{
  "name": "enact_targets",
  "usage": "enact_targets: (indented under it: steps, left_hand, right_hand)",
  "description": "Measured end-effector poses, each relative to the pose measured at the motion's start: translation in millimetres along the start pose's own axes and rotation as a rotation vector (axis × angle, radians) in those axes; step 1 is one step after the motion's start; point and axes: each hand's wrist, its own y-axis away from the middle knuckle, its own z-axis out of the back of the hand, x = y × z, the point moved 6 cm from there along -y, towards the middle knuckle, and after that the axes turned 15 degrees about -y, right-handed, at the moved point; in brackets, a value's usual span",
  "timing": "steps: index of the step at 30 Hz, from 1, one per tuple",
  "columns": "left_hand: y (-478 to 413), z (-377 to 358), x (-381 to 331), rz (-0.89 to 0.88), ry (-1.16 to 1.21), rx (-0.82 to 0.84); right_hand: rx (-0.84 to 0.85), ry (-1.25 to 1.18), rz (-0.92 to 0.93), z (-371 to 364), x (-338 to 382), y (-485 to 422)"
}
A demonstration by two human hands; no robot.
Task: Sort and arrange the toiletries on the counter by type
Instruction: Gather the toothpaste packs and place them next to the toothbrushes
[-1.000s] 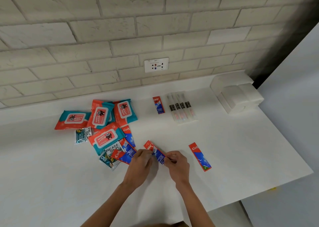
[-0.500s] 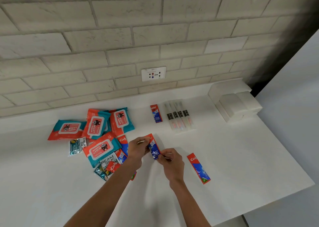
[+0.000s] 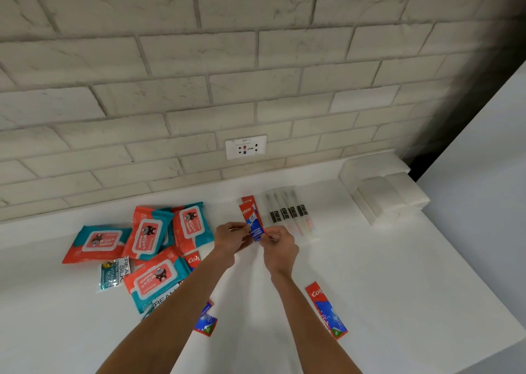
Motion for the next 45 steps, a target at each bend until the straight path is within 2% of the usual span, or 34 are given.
enact_targets:
  steps: [4, 13, 19, 26, 36, 45]
  left_hand:
    - [-17.5, -3.2, -13.7, -0.029, -0.085, -0.042]
    - [-56.3, -15.6, -24.2, -0.021, -0.297, -0.146]
    - [-63.2, -17.2, -28.3, -0.064, -0.411, -0.218]
    - [-62.5, -20.2, -34.4, -0.12, -0.516, -0.248]
    - [-61.4, -22.8, -32.5, -0.116, -0.553, -0.23]
    - [-41.4, -15.5, -39.8, -0.221, -0.591, -0.216]
  right_hand:
    - [0.025, 0.031, 0.019, -11.7, 2.4, -18.2]
    - [0.103, 0.262, 0.0, -38.4, -5.6, -50.8]
    - [0.189, 0.4, -0.032, -46.9, -8.1, -58.9]
    - [0.216, 0.532, -0.006, -51.1, -13.3, -61.9]
    - [0.236, 0.534, -0.006, -56.1, -8.9, -64.7]
    - [0.242, 0.524, 0.144, -43.7, 14.2, -48.8]
